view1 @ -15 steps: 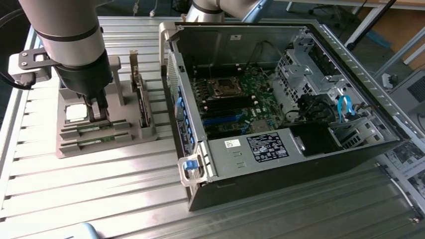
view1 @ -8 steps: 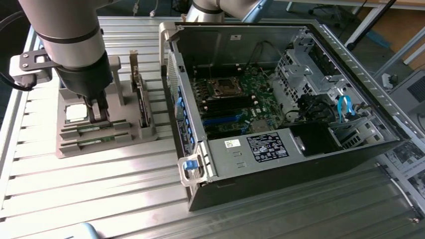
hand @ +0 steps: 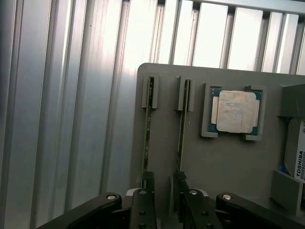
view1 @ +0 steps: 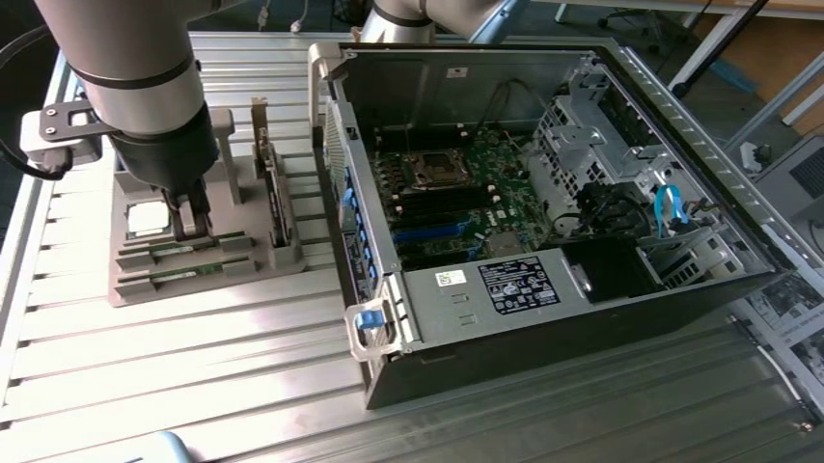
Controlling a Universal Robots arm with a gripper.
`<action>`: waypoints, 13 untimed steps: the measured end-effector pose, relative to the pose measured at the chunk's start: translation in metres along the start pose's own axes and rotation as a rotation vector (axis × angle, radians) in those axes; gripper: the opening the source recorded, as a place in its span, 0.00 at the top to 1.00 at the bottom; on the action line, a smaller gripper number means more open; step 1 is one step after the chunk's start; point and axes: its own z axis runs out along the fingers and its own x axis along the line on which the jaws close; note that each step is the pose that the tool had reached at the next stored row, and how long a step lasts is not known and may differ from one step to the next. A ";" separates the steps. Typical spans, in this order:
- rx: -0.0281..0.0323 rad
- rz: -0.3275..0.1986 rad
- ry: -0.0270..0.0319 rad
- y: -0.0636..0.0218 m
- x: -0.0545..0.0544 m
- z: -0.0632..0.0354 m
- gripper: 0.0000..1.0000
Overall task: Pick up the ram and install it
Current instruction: 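Pick up the ram and move it above insertion slot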
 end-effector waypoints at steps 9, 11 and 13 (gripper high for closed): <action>0.0000 0.000 0.0000 0.0014 0.001 0.0032 0.70; 0.0001 0.000 -0.0001 0.0017 0.001 0.0039 0.70; 0.0001 0.000 0.0000 0.0020 0.001 0.0046 0.70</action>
